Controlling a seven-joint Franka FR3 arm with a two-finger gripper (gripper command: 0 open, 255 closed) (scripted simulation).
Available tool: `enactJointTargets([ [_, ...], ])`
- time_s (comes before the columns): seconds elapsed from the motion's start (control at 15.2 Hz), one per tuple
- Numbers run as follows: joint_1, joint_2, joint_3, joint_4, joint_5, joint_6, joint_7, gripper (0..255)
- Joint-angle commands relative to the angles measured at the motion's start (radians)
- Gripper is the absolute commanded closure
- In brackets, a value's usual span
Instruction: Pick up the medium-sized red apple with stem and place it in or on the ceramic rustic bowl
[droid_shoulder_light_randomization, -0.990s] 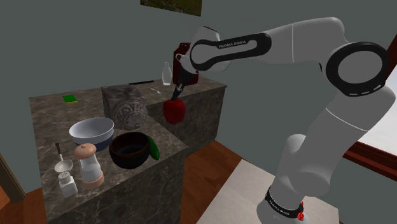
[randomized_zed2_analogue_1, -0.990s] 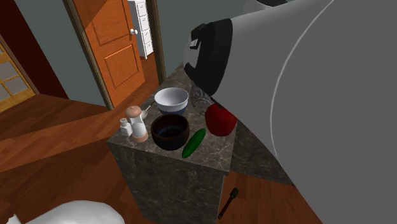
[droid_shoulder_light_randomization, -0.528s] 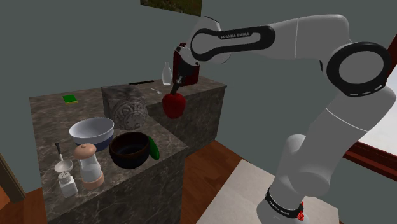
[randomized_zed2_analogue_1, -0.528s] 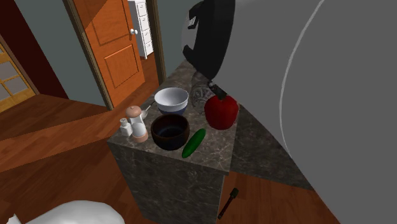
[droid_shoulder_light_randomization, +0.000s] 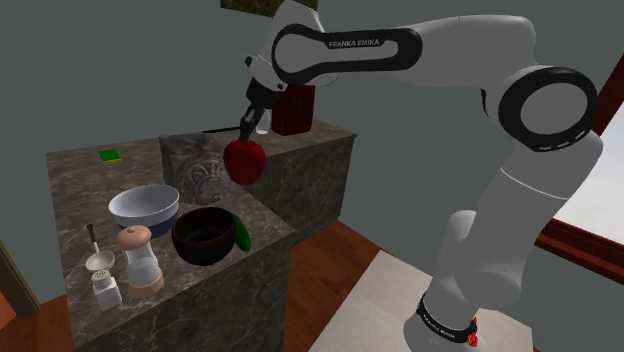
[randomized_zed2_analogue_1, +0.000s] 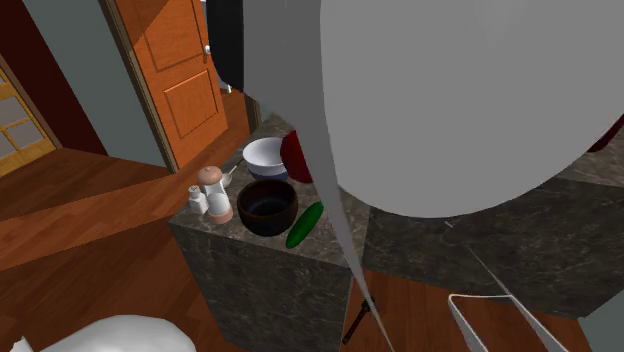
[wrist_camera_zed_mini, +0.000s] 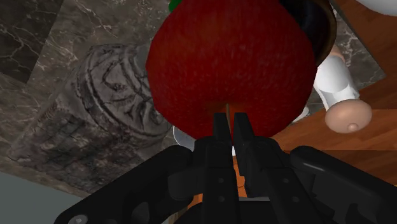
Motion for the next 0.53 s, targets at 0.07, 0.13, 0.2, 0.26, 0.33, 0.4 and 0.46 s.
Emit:
enactJointTargets([
  [0.07, 0.022, 0.059, 0.033, 0.095, -0.019, -0.03, 0.066, 255],
  [0.13, 0.03, 0.079, 0.043, 0.128, -0.026, -0.042, 0.089, 255],
  [0.2, 0.038, 0.101, 0.053, 0.164, -0.034, -0.055, 0.111, 255],
  [0.26, 0.047, 0.123, 0.063, 0.201, -0.042, -0.068, 0.133, 255],
  [0.33, 0.056, 0.146, 0.073, 0.24, -0.051, -0.083, 0.154, 255],
  [0.4, 0.065, 0.171, 0.082, 0.281, -0.06, -0.098, 0.176, 255],
  [0.46, 0.079, 0.212, 0.095, 0.349, -0.074, -0.125, 0.208, 255],
])
